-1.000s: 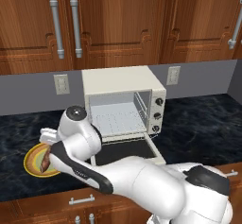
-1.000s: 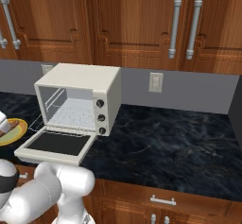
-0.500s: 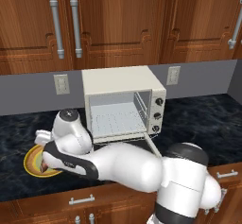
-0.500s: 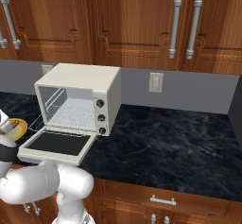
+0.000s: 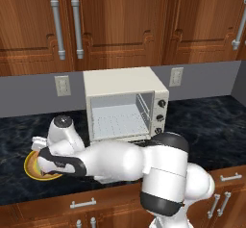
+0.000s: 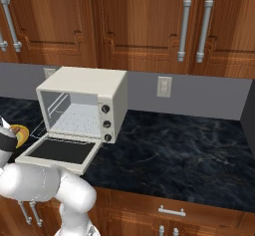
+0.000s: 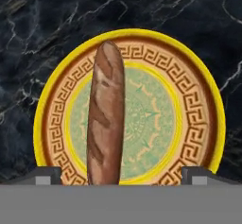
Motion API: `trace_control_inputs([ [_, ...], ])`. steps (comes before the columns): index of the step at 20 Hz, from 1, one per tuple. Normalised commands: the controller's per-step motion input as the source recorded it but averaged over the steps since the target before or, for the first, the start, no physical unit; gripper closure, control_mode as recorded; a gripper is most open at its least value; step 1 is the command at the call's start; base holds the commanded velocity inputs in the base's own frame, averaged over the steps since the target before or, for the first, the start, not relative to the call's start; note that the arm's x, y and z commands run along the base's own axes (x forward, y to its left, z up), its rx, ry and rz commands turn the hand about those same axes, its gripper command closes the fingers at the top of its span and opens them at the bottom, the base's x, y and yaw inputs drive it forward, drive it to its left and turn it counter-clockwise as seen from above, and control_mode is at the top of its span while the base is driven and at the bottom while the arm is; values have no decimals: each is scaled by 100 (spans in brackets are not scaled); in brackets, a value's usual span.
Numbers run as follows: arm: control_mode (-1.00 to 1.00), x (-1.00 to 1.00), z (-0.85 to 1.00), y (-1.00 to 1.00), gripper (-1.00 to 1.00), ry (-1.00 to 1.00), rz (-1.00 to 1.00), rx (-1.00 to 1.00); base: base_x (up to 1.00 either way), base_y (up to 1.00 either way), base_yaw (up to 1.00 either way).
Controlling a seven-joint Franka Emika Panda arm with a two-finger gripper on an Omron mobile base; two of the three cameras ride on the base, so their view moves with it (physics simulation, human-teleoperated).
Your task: Pull the toaster oven rack outwards. Pick up the baguette from the plate and place it on the toaster oven rack. Close the toaster oven door fully and set the temperature to the lowest setting.
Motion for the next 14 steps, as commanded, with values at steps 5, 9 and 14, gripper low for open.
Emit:
trace_control_inputs([
  [5, -100, 25, -22, 23, -100, 0, 0, 0, 0, 0, 0],
  [9, -100, 22, -19, 19, -100, 2, -1, -2, 0, 0, 0],
  [14, -100, 16, -28, 13, -100, 7, -1, -3, 0, 0, 0],
])
